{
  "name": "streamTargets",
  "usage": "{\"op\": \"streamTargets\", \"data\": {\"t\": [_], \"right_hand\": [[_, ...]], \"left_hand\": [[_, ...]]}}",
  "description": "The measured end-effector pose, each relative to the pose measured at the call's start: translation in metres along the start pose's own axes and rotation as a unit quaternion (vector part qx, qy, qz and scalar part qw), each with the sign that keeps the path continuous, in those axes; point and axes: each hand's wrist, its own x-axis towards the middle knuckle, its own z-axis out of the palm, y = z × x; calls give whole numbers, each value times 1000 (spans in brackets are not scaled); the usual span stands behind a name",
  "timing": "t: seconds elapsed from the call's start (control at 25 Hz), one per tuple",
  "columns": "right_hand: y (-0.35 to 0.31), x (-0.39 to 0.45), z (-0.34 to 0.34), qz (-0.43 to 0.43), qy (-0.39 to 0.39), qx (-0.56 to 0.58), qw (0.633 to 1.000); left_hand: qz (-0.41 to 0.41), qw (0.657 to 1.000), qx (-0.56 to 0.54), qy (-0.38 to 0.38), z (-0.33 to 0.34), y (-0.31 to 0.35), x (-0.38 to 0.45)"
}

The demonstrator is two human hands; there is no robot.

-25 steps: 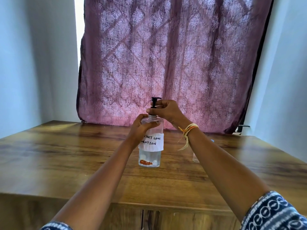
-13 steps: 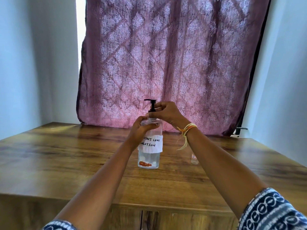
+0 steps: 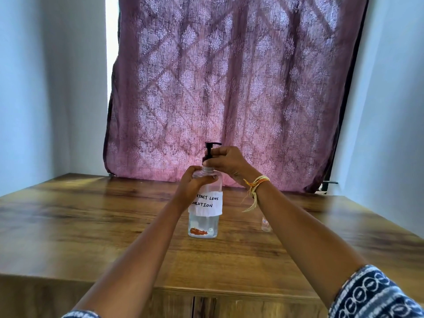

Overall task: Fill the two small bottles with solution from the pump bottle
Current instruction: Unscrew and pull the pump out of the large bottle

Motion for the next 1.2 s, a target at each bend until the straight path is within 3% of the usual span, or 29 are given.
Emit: {"op": "streamTargets", "data": {"t": [0.12, 0.28, 0.52, 0.68, 0.96, 1.2], "right_hand": [[-2, -1, 4, -6, -23, 4, 1000], [-3, -3, 4, -13, 9, -56, 998], [1, 0, 0, -4, -21, 29, 999], [-1, -3, 2, -39, -7, -41, 998], [-23, 12, -16, -15, 31, 148, 988], [-60, 36, -37, 32, 127, 249, 960]], "left_hand": [[0, 1000, -8, -1, 0, -1, -1], [7, 1000, 1, -8, -1, 0, 0], [-5, 1000, 1, 13, 0, -1, 0], [-3, 1000, 8, 9, -1, 2, -2], [16, 998, 56, 10, 0, 2, -3], [10, 997, 82, 13, -1, -2, -1]]}}
